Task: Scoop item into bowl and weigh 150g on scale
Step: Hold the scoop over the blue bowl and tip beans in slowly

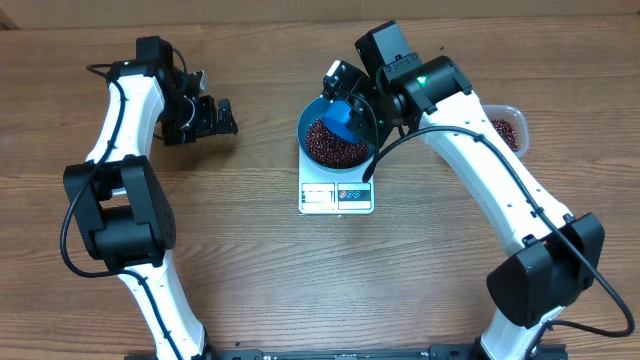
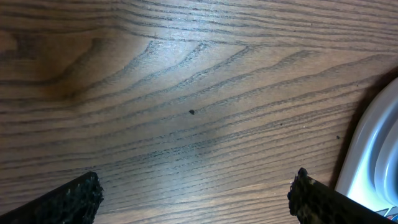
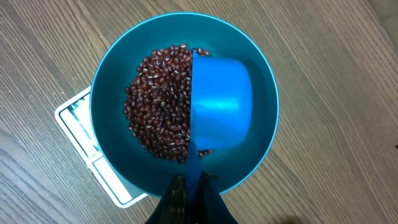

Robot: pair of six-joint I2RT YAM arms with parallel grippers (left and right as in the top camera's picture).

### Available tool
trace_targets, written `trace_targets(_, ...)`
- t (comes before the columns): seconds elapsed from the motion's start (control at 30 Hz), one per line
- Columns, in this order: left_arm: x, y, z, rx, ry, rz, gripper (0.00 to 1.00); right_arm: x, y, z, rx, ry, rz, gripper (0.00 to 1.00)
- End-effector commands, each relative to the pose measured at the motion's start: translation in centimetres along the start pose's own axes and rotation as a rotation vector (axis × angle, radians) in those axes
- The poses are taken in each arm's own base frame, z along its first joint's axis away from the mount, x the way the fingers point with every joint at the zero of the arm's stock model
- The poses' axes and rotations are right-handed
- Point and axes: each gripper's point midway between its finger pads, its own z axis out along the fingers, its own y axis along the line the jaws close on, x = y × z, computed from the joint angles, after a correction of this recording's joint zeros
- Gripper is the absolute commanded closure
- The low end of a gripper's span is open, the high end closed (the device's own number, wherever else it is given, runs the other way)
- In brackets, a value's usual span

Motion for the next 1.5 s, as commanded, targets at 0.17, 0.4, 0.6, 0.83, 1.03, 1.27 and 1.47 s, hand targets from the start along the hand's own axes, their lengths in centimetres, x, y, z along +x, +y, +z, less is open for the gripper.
trace_targets(0.17, -0.1, -0.2, 0.3, -0.001, 0.002, 0.022, 0.0, 0.0, 1.7, 1.0, -0.087, -0.005, 0.058, 0.96)
trace_targets(0.4, -0.1, -0.2, 0.3, -0.001, 0.002, 0.022, 0.0, 0.1, 2.2, 1.0, -0.118, 0.001, 0.152, 0.96)
trace_targets(0.6, -0.1, -0.2, 0.3, -0.001, 0.002, 0.022, 0.0, 0.5, 3.1, 0.8, -0.162, 0.018, 0.171, 0.96)
trace_targets(0.83, -0.1, -0.2, 0.3, -0.001, 0.002, 0.022, 0.0, 0.3, 3.1, 0.7, -0.168, 0.01, 0.229, 0.96)
trace_targets(1.03, -0.1, -0.2, 0.3, -0.001, 0.002, 0.022, 0.0, -0.5, 2.5, 0.5, -0.151, -0.019, 0.269, 0.96)
trace_targets(1.27, -0.1, -0.2, 0.3, -0.001, 0.002, 0.022, 0.0, -0.9, 1.8, -0.3, -0.237, -0.074, 0.394, 0.96)
trace_targets(1.47, -0.1, -0.2, 0.3, -0.001, 0.002, 0.022, 0.01, -1.3, 1.7, -1.7, -0.408, -0.162, 0.465, 0.96)
